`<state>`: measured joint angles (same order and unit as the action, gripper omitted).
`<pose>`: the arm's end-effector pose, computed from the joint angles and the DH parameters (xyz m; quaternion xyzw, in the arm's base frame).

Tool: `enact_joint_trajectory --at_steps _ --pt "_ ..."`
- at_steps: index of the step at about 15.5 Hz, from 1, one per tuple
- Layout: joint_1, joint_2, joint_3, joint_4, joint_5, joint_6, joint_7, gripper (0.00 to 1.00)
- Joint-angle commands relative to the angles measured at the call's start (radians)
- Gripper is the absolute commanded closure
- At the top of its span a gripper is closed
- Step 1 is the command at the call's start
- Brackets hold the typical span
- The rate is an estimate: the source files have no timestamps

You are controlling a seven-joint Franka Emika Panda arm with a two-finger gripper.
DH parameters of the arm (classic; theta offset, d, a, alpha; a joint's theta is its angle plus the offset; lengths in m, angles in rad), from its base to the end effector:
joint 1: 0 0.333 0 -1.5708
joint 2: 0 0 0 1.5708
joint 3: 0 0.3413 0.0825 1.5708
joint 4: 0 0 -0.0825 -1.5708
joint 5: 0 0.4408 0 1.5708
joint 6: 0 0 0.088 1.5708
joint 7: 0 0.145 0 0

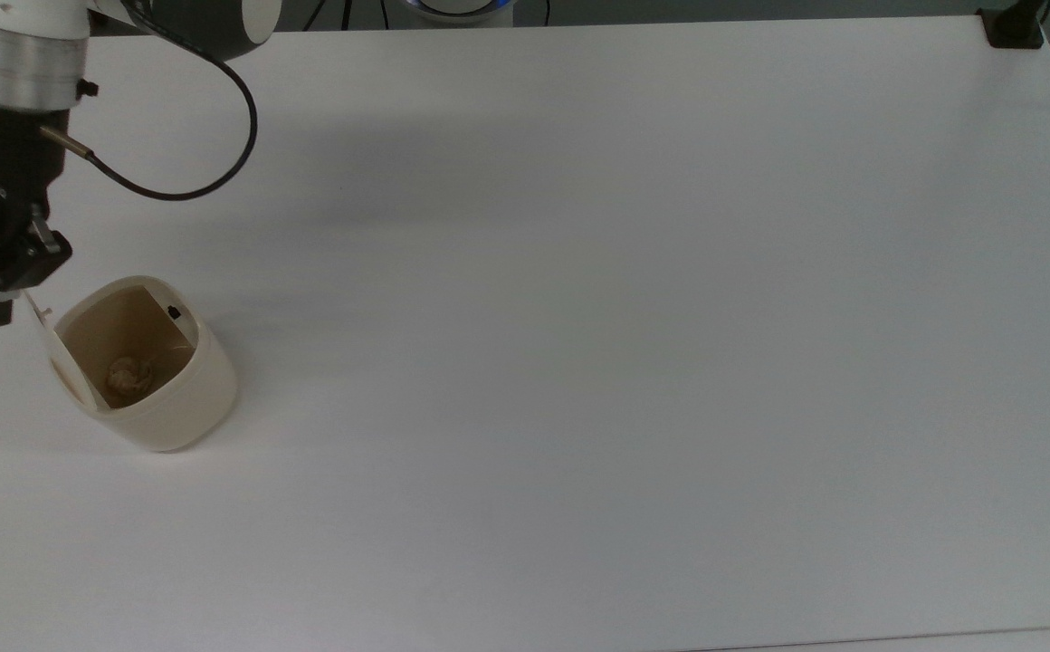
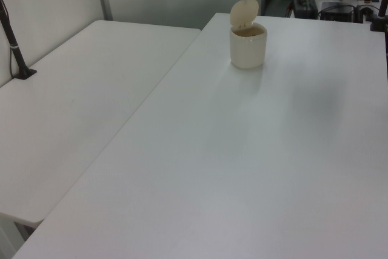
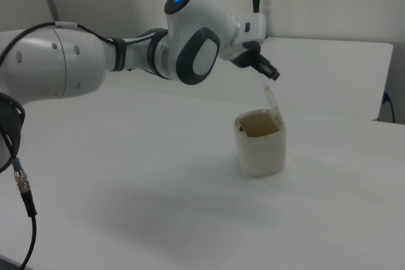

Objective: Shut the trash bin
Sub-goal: 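Push the open lid down onto the bin's rim with the gripper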

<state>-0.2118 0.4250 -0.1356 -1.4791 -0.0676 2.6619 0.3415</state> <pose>0.7799 -0.2612 0.5013 0.8850 -0.2772 0.3707 0.0504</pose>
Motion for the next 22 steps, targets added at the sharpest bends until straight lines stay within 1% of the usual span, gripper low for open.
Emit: enact_joint_trajectory --at_steps 1,6,10,12,15,18,22 --pt "0.028 -0.012 -0.004 -0.018 0.002 -0.129 0.079 1.0" --pt "0.032 -0.014 -0.002 -0.032 0.0 -0.212 0.093 1.0" --pt "0.049 -0.015 -0.002 -0.082 -0.003 -0.238 0.088 1.0" --pt "0.049 -0.012 -0.002 -0.09 -0.003 -0.261 0.086 1.0" --pt "0.048 -0.009 -0.002 -0.11 -0.005 -0.267 0.083 1.0" --pt "0.045 -0.005 -0.002 -0.11 -0.005 -0.267 0.083 1.0" --pt "0.043 0.03 -0.002 -0.107 -0.011 -0.266 0.082 1.0"
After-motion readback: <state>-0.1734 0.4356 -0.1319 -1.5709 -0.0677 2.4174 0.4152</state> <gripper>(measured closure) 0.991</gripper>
